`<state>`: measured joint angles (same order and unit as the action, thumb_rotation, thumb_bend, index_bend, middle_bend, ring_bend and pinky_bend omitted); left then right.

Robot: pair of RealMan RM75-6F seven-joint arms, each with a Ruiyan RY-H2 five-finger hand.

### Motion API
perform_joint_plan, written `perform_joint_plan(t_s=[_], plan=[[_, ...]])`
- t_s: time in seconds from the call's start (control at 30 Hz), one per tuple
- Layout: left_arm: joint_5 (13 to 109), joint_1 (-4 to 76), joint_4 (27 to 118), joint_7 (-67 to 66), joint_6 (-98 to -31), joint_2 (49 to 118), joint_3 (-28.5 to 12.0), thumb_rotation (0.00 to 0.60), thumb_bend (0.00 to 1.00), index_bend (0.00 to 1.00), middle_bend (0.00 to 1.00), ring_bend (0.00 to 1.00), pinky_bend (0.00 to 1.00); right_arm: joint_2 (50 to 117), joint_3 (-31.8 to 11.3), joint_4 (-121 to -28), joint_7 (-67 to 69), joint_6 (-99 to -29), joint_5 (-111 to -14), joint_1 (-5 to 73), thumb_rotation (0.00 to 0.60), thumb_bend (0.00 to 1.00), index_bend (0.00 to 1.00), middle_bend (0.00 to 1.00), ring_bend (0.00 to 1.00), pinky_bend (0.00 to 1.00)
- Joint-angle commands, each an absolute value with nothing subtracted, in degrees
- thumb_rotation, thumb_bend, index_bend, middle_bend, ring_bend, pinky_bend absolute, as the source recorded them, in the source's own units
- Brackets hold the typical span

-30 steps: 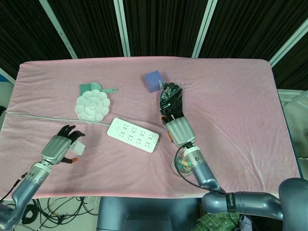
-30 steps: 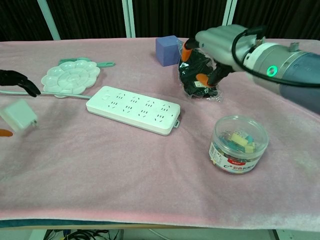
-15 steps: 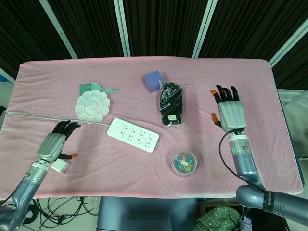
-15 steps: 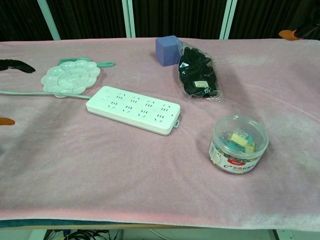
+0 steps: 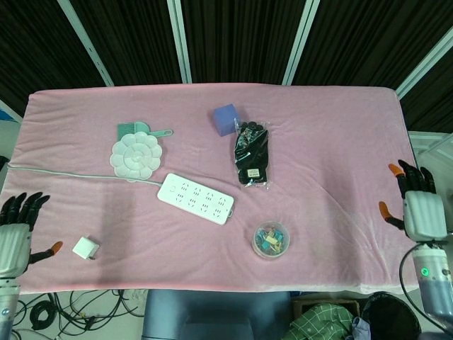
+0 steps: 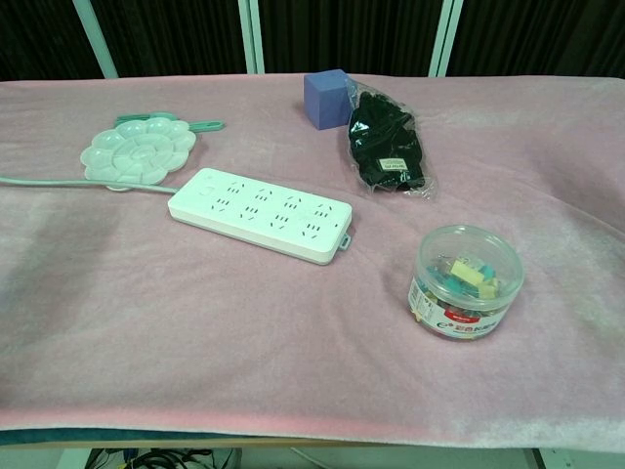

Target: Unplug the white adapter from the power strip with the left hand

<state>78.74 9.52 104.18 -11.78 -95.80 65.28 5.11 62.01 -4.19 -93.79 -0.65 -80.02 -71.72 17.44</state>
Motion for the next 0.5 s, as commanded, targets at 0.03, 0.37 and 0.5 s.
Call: perform_joint_plan(t_s=[0.03, 0.37, 0.5], plan=[[79.9, 6.4, 107.2, -14.8, -97.8, 63.1, 7.8, 0.600, 0.05, 0.17, 0.12, 0.00, 0.00, 62.4, 3.5, -92.0, 0.7, -88.1, -82.5, 9.9, 0.600, 0.27, 0.14, 0.06, 0.08, 0.05], [84.3, 3.3, 106.9, -11.8, -100.3, 62.2, 8.6, 0.600, 0.05, 0.17, 0.11, 0.00, 0.00, 66.0, 5.9, -89.6, -5.4, -94.8, -89.7, 5.3, 0.600, 0.27, 0.13, 0.06, 0.08, 0.05], [85.0, 2.7, 105.0, -11.2, -101.1, 62.3, 7.6, 0.600, 0.05, 0.17, 0.10, 0.00, 0.00, 65.8, 5.7, -89.2, -5.3, -94.4, -90.1, 5.1, 0.600, 0.27, 0.13, 0.06, 0.08, 0.05]])
